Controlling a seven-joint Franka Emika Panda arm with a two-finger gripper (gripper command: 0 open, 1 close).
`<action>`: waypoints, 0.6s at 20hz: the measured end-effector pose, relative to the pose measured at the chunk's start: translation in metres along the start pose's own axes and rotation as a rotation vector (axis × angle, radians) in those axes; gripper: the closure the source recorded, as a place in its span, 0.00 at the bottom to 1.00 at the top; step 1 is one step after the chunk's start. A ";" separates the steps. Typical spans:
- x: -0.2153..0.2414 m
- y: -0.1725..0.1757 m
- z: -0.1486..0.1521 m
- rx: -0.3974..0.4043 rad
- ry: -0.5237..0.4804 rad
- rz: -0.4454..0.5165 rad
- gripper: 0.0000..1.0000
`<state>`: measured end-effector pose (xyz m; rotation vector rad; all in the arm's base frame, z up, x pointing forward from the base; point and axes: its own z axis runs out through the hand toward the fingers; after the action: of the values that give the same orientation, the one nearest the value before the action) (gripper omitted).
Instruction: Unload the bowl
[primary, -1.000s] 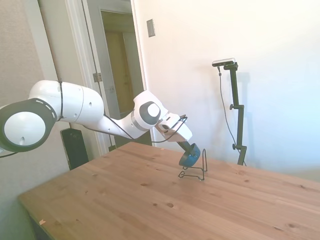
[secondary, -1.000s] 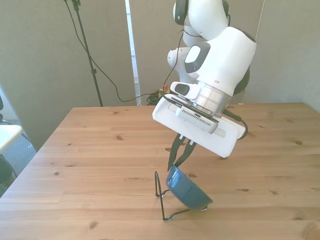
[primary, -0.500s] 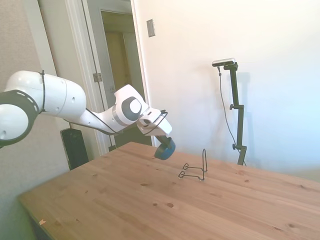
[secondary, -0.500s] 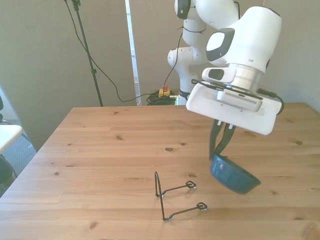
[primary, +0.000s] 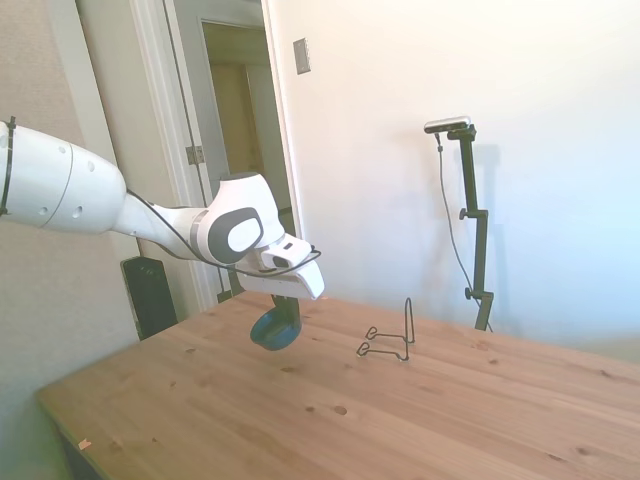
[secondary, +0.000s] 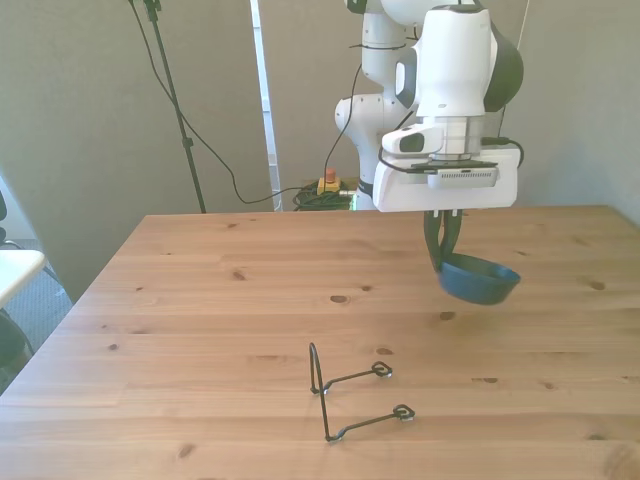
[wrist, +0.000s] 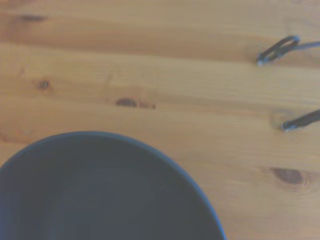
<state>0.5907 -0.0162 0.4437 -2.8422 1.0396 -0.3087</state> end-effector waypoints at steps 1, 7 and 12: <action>0.003 0.005 0.005 0.003 -0.021 -0.014 1.00; 0.015 0.018 0.042 0.001 -0.148 -0.015 1.00; 0.022 0.016 0.062 -0.018 -0.171 -0.011 1.00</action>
<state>0.6112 -0.0414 0.3843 -2.8310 0.9982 -0.0560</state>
